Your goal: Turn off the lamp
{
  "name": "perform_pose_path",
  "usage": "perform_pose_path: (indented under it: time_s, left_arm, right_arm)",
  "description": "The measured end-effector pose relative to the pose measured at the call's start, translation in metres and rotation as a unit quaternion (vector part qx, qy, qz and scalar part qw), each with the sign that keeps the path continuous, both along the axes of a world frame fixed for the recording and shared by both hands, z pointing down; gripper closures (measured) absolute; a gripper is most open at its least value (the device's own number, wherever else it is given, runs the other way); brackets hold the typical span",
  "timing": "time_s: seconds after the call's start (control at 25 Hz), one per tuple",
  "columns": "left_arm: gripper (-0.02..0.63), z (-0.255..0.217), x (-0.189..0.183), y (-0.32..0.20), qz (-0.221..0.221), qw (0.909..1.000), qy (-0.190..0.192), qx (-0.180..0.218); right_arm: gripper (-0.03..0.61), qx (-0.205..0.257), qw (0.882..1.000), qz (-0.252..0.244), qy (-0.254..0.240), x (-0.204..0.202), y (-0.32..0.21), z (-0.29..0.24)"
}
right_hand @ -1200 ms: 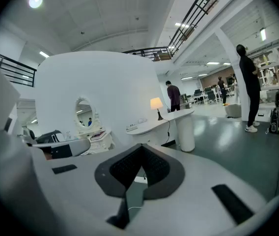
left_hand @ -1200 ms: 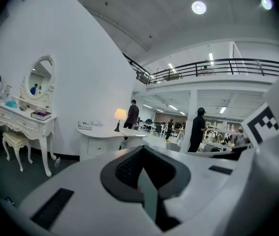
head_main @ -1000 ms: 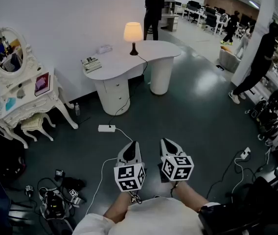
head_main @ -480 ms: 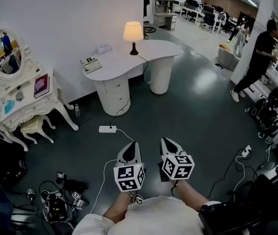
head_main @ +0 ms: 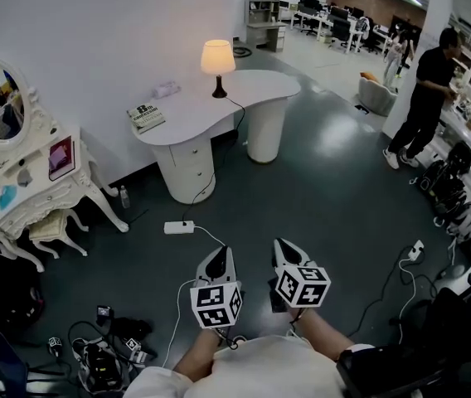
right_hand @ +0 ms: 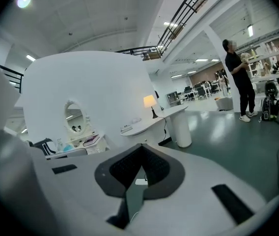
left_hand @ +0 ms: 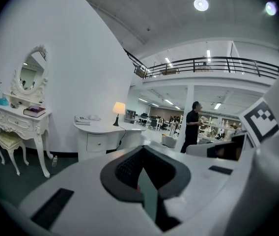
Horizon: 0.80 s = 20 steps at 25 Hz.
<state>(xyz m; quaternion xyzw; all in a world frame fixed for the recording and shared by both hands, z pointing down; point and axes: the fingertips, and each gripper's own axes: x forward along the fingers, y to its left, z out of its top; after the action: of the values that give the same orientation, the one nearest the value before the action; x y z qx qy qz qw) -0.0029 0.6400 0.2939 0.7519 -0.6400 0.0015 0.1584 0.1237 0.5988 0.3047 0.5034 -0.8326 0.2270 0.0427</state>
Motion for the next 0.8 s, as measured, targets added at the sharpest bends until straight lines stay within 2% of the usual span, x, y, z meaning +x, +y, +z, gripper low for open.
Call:
perform_pose_path:
  time_s: [0.44, 0.8]
  left_arm:
    - [0.604, 0.004, -0.003, -0.037, 0.011, 0.9999, 0.003, -0.001]
    - [0.604, 0.004, -0.004, -0.112, -0.006, 0.9999, -0.011, -0.001]
  right_arm:
    - [0.58, -0.016, 1.0, 0.01, 0.0, -0.003, -0.03, 0.012]
    - [0.58, -0.016, 1.0, -0.018, -0.008, -0.014, -0.112, 0.014]
